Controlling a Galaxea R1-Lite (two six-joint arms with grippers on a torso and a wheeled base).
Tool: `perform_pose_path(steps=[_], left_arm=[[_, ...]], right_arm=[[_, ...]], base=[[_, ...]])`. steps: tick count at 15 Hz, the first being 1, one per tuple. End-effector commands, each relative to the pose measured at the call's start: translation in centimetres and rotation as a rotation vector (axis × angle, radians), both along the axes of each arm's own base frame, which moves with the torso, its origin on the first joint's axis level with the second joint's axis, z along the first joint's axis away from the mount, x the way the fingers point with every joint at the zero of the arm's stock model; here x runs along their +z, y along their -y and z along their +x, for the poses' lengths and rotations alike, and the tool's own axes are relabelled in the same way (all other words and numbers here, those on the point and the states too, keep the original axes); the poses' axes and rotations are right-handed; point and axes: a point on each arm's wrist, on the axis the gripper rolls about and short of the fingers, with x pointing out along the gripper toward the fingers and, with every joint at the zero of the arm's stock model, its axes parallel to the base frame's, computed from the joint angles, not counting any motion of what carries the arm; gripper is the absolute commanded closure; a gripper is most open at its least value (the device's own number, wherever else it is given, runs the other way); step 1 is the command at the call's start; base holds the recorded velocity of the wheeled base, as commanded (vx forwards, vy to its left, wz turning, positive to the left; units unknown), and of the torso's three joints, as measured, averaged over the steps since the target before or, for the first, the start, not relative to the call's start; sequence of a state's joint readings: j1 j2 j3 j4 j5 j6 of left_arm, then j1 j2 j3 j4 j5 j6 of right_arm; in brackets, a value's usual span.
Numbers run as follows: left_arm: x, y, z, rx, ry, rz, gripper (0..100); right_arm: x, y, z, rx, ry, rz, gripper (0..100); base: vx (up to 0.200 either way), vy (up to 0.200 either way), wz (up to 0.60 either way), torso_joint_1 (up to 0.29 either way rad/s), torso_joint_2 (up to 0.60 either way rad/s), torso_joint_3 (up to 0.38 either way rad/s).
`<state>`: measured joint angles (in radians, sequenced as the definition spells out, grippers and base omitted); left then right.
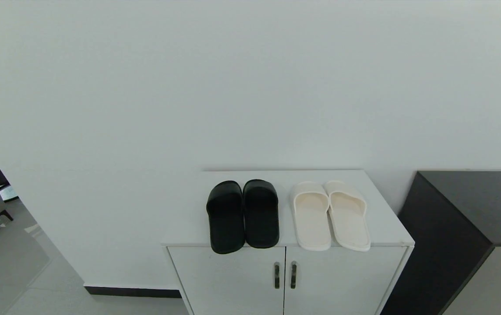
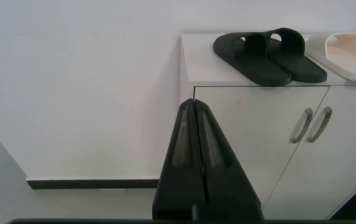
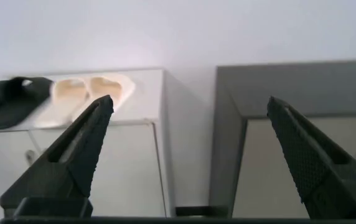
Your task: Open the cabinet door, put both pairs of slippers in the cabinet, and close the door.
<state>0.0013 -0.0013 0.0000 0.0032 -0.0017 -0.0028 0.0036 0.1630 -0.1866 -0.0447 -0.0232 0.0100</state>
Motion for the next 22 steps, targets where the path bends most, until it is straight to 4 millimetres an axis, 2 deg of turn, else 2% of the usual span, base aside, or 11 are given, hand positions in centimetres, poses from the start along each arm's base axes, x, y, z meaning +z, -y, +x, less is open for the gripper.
perform_pose_path(steps=[1,4,5,6,7,8,9,10,15,18,22], left_arm=[[0.0,0.0,0.0,0.000,-0.001,0.001,100],[0.0,0.0,0.0,0.000,-0.001,0.003,100],[0.0,0.0,0.0,0.002,-0.001,0.003,100],[0.0,0.0,0.0,0.010,-0.001,-0.003,100],[0.0,0.0,0.0,0.011,-0.001,-0.002,100],[0.0,0.0,0.0,0.011,-0.001,-0.002,100],[0.0,0.0,0.0,0.011,-0.001,-0.002,100],[0.0,0.0,0.0,0.011,-0.001,-0.002,100],[0.0,0.0,0.0,0.011,-0.001,-0.002,100],[0.0,0.0,0.0,0.011,-0.001,-0.002,100],[0.0,0.0,0.0,0.011,-0.001,-0.003,100]], right_arm=[[6.0,-0.3,6.9,0.091,-0.208,0.000,0],[7.9,-3.3,13.3,0.260,-0.319,0.152,0],[7.9,-4.2,14.3,0.271,-0.339,0.161,0],[6.8,-8.0,16.7,0.262,-0.389,0.110,0],[6.1,-10.7,18.0,0.247,-0.376,0.084,0],[5.9,-12.1,18.9,0.245,-0.360,0.093,0],[5.5,-14.5,21.1,0.259,-0.356,0.109,0],[5.0,-15.6,22.3,0.259,-0.374,0.098,0],[3.6,-19.5,27.2,0.220,-0.390,0.082,0],[1.3,-20.9,29.9,0.181,-0.424,0.060,0],[-2.9,-21.9,32.6,0.102,-0.427,0.043,0]], base=[[0.000,0.000,0.00,0.000,0.00,0.000],[0.000,0.000,0.00,0.000,0.00,0.000],[0.000,0.000,0.00,0.000,0.00,0.000],[0.000,0.000,0.00,0.000,0.00,0.000],[0.000,0.000,0.00,0.000,0.00,0.000],[0.000,0.000,0.00,0.000,0.00,0.000],[0.000,0.000,0.00,0.000,0.00,0.000],[0.000,0.000,0.00,0.000,0.00,0.000],[0.000,0.000,0.00,0.000,0.00,0.000],[0.000,0.000,0.00,0.000,0.00,0.000],[0.000,0.000,0.00,0.000,0.00,0.000]])
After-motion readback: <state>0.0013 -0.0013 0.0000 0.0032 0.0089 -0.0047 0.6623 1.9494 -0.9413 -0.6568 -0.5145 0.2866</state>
